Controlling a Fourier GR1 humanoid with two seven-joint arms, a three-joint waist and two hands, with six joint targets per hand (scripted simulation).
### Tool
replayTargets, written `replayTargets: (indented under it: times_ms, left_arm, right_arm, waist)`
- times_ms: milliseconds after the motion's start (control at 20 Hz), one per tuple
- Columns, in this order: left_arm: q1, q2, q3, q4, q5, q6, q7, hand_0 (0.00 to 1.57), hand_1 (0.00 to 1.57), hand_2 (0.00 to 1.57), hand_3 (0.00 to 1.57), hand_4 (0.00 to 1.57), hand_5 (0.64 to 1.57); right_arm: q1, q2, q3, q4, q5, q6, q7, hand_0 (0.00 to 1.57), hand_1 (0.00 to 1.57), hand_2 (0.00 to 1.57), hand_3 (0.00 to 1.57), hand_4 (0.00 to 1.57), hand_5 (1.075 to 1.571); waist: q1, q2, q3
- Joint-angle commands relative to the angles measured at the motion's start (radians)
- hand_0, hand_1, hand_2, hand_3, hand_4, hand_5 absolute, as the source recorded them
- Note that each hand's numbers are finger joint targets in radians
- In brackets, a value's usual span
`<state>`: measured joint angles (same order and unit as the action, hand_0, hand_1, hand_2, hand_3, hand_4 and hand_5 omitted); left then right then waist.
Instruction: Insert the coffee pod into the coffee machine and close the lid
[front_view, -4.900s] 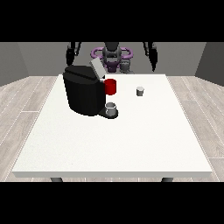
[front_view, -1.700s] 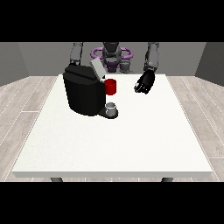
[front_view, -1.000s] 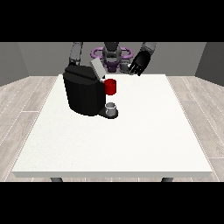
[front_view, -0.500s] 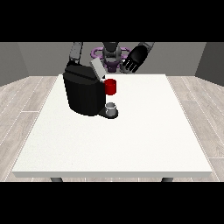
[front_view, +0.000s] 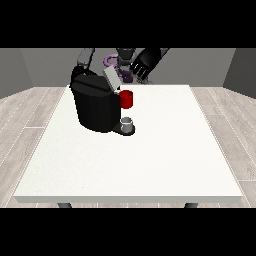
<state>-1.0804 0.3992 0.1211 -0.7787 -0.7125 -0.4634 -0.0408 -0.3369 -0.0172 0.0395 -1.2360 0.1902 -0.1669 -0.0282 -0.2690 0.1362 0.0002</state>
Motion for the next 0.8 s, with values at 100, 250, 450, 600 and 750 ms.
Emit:
replayTargets:
  times_ms: [100,250,450,600,750]
  left_arm:
    - [-0.091,0.039,0.028,0.039,-0.005,0.004,0.021,1.22,1.22,1.29,1.24,0.48,1.571]
    - [-0.122,0.055,0.028,0.046,-0.019,0.035,0.009,1.27,1.27,1.3,1.26,0.47,1.571]
    - [-0.075,0.045,0.018,0.073,-0.026,0.051,-0.038,1.2,1.2,1.29,1.25,0.49,1.571]
    - [-0.138,0.028,0.008,0.06,-0.026,0.018,-0.001,1.19,1.19,1.26,1.22,0.46,1.571]
    - [-0.119,0.035,0.022,0.09,-0.036,0.078,-0.021,1.2,1.2,1.26,1.23,0.46,1.571]
  right_arm:
    - [-0.028,0.002,-0.008,-0.038,0.01,-0.024,0.004,0.0,0.0,0.0,0.0,0.0,1.571]
    - [-0.051,-0.013,-0.012,-0.059,-0.001,0.001,-0.027,0.0,0.0,0.0,0.0,0.0,1.571]
    - [-0.095,-0.029,-0.052,-0.091,-0.017,-0.01,0.063,0.0,0.0,0.0,0.0,0.19,1.571]
    - [-0.115,-0.057,-0.101,-0.025,-0.042,0.001,0.021,0.0,0.0,0.0,0.0,0.0,1.571]
    - [-0.088,-0.024,-0.044,-0.073,-0.003,-0.019,0.025,0.0,0.0,0.0,0.0,0.15,1.571]
  waist:
    - [-0.037,0.066,0.0]
    - [-0.059,0.116,0.0003]
    - [-0.042,0.127,-0.0001]
    - [-0.021,0.146,0.0003]
    - [-0.057,0.167,-0.0002]
